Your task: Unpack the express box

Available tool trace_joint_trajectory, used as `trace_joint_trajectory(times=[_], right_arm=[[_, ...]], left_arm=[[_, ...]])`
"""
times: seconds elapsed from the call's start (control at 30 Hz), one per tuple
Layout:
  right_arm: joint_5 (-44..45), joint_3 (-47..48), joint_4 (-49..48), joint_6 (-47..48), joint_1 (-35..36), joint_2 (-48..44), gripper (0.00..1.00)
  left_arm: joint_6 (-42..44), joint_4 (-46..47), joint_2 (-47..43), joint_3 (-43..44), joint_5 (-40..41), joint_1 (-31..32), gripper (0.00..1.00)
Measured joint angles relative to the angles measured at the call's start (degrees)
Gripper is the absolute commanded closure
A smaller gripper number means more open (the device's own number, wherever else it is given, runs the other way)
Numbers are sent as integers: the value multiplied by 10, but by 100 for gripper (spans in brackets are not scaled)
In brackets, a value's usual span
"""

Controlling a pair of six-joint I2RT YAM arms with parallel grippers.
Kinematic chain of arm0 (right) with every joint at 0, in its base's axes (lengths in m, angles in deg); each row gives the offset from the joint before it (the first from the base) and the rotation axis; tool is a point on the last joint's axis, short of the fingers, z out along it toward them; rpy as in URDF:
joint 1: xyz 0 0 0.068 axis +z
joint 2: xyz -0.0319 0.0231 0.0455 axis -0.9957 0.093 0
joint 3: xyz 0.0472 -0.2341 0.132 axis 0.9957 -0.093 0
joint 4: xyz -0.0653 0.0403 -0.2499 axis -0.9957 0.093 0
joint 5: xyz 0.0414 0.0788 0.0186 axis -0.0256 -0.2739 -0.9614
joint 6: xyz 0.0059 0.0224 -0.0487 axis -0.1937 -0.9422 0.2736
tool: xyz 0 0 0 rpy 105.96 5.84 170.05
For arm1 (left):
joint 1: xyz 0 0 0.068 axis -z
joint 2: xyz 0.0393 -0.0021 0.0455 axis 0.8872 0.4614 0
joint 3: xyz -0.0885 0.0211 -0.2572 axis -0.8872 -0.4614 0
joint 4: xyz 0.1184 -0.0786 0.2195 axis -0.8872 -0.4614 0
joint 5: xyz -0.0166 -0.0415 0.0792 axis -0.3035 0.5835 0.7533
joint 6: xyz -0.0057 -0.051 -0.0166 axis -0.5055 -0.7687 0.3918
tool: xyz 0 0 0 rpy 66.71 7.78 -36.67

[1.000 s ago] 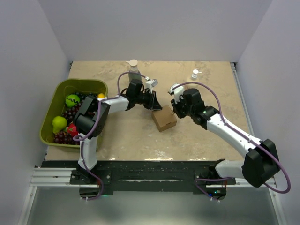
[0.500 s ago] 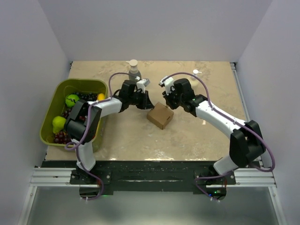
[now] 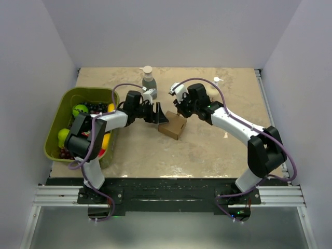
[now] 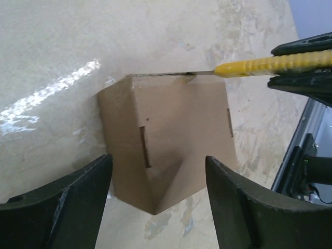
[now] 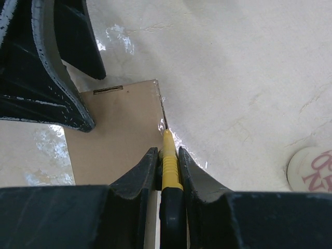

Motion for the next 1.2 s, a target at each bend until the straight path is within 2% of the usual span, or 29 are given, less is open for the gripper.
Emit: trace_joint_trajectory(times=[0.1, 0.13, 0.2, 0.23, 0.3, 0.33, 0.4, 0.43, 0.53, 1.2], right_arm=[[-6, 0, 1, 15, 0, 0, 100], [-7, 0, 2, 19, 0, 0, 100], [-12, 0, 2, 26, 0, 0, 100], [-14, 0, 3, 30, 0, 0, 100], [-19, 0, 6, 36, 0, 0, 100], [-21, 0, 8, 39, 0, 0, 100], [-23, 0, 11, 45, -2, -1, 100], [-23, 0, 13, 46, -2, -2, 100], [-24, 0, 23, 49, -5, -6, 100], [6, -22, 70, 5, -8, -46, 100]], left_arm=[[-11, 16, 19, 11, -17, 3, 25], [-15, 19, 29, 17, -21, 5, 30], [-16, 19, 51, 31, -22, 9, 41], [-16, 18, 59, 35, -20, 10, 53], [-19, 19, 72, 41, -19, 9, 60], [-21, 19, 73, 44, -21, 7, 70], [-23, 20, 73, 45, -20, 5, 79], [-25, 24, 73, 45, -20, 4, 87], [-27, 30, 75, 50, -19, 3, 100], [-19, 30, 85, 66, -13, 18, 100]])
